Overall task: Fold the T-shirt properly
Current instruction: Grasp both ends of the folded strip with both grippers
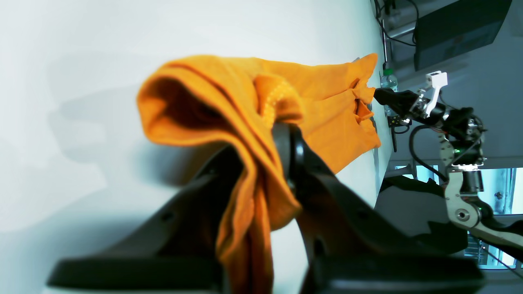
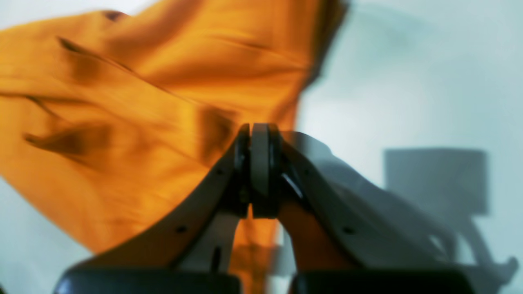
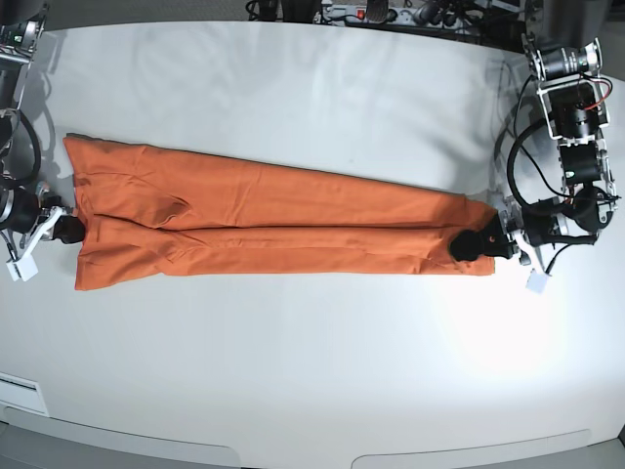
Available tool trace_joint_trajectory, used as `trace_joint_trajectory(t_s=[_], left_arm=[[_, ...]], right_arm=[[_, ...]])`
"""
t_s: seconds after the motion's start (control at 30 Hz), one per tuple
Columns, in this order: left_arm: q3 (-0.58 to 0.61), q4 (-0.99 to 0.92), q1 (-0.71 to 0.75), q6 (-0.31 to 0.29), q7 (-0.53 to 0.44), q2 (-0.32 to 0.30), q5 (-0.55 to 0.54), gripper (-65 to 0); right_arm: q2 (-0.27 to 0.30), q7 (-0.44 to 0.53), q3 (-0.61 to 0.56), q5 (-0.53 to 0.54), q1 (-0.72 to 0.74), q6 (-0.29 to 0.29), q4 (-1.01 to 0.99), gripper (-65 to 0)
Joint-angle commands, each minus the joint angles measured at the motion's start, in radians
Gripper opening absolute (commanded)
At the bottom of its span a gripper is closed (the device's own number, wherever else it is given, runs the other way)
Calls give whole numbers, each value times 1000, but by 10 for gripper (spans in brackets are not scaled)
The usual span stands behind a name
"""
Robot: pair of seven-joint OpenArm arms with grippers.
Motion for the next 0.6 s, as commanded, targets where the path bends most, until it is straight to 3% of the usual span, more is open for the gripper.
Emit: trace_joint_trajectory(t_s=[0.0,0.23,0.43,0.57], left_arm=[[1,5,-9,8,19,-9,-5,-650],[1,5,-8,8,19,-10,-5,-650],[1,5,-9,8,19,-9,-27,-650],[1,5,-9,8,21,-12,-35,-650]], right_arm=[[21,11,7,40,22,6,14,-650],[0,-29,7,114,25,6,48,-650],[-69,-19,7,-34,19,6,48,-650],[-92,61,7,-140,-10,6,48,-650]])
